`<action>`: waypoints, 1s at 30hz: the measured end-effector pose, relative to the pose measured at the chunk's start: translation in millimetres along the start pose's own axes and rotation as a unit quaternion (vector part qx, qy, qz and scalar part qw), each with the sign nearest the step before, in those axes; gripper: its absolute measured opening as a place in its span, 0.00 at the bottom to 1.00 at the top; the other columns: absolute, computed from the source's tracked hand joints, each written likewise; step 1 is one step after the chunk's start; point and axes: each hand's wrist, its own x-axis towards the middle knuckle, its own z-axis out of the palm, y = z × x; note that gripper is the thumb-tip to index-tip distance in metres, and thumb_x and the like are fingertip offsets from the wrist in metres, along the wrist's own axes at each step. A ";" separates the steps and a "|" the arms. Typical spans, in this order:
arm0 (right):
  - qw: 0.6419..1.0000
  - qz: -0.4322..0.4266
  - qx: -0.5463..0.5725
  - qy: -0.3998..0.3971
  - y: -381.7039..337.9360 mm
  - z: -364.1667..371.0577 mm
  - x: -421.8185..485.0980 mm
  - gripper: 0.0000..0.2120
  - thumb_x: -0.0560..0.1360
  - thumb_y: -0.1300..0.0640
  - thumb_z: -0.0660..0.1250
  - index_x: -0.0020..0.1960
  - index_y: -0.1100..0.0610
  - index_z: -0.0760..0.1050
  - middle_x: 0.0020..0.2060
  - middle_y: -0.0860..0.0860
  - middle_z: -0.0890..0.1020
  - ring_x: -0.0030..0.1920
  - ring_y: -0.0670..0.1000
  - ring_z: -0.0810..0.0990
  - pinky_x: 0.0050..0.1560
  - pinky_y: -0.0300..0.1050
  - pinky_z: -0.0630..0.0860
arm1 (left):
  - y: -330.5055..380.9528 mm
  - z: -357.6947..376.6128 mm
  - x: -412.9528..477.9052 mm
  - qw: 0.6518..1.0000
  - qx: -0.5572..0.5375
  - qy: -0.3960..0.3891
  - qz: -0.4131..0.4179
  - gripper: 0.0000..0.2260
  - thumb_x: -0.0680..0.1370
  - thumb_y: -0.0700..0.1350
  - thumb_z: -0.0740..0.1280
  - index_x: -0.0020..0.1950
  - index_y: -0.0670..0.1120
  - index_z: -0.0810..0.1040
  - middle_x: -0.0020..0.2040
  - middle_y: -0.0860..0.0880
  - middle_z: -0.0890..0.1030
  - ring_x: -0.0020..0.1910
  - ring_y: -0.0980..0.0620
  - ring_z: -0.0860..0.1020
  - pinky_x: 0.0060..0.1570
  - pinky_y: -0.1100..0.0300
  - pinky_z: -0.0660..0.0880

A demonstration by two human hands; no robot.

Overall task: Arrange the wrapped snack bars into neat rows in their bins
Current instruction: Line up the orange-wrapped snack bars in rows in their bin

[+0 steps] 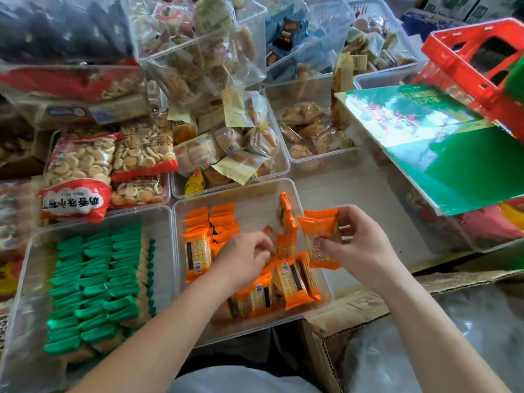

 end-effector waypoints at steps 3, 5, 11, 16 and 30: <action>1.000 0.003 0.019 -0.013 2.5 3.4 -0.7 0.18 0.72 0.58 0.78 0.53 0.41 0.76 0.46 0.41 0.84 0.49 0.43 0.82 0.45 0.43 0.85 | -18.7 2.7 -7.3 0.990 0.106 -0.089 -0.008 0.10 0.80 0.53 0.72 0.61 0.58 0.82 0.61 0.55 0.79 0.64 0.54 0.77 0.66 0.53 0.75; 0.999 0.005 0.028 -0.019 3.7 12.1 -2.1 0.17 0.73 0.59 0.77 0.54 0.41 0.77 0.46 0.40 0.84 0.49 0.42 0.82 0.47 0.44 0.84 | -28.8 3.3 -14.7 0.988 0.102 -0.117 -0.001 0.17 0.78 0.55 0.74 0.66 0.58 0.80 0.70 0.55 0.76 0.73 0.55 0.70 0.73 0.52 0.70; 0.999 0.009 0.036 -0.036 3.2 33.9 -8.4 0.18 0.72 0.61 0.78 0.58 0.47 0.79 0.47 0.42 0.84 0.46 0.36 0.81 0.39 0.30 0.78 | -42.6 16.1 -25.6 0.973 0.182 -0.129 0.053 0.20 0.77 0.55 0.75 0.69 0.55 0.79 0.75 0.58 0.73 0.82 0.56 0.57 0.78 0.45 0.64; 0.999 0.007 0.025 -0.047 -1.4 38.1 -13.8 0.18 0.73 0.60 0.78 0.58 0.46 0.79 0.47 0.42 0.85 0.47 0.38 0.82 0.38 0.30 0.78 | -43.0 4.8 -35.5 0.995 0.041 -0.089 0.008 0.10 0.76 0.51 0.76 0.55 0.60 0.79 0.72 0.57 0.75 0.75 0.53 0.70 0.70 0.49 0.72; 0.999 -0.015 0.032 -0.042 -15.1 68.6 -32.8 0.18 0.69 0.56 0.81 0.55 0.45 0.81 0.45 0.42 0.85 0.45 0.40 0.82 0.43 0.36 0.78 | -23.5 -50.1 -89.8 0.967 -0.247 0.033 -0.042 0.09 0.72 0.50 0.81 0.48 0.53 0.84 0.48 0.55 0.86 0.43 0.52 0.84 0.45 0.58 0.83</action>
